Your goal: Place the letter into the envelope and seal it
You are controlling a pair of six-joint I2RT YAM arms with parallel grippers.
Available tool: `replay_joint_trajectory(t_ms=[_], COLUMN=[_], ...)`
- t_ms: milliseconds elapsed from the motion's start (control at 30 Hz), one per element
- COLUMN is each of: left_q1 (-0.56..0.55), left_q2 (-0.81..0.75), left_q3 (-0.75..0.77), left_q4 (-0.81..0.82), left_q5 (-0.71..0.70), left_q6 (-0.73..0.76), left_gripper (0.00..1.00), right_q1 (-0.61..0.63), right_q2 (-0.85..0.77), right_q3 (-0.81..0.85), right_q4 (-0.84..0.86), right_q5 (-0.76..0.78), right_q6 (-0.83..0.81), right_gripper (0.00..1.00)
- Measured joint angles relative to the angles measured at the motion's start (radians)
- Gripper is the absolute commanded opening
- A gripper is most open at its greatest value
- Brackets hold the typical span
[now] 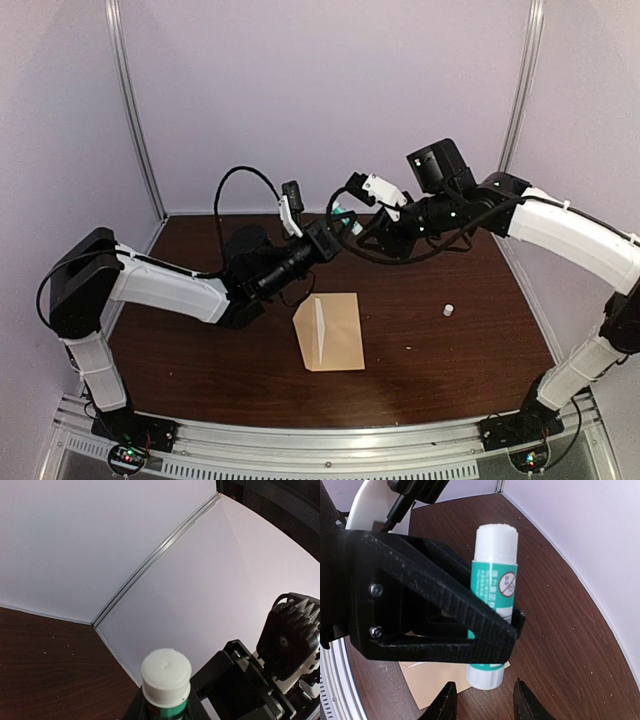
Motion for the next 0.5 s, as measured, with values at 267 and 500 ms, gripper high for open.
replay_joint_trajectory(t_ms=[267,500], left_q1=[0.000,0.000], left_q2=[0.000,0.000], left_q3=[0.000,-0.002], left_q4=[0.000,0.000], left_q5=[0.001,0.001], left_q6=[-0.004,-0.004], left_gripper=[0.00,0.00], right_q1=[0.006,0.010], right_q2=[0.027,0.038], right_q3=[0.045,0.051], right_q4=[0.003,0.005], right_q5=[0.021,0.024], right_q6=[0.000,-0.005], right_gripper=[0.38,0.27])
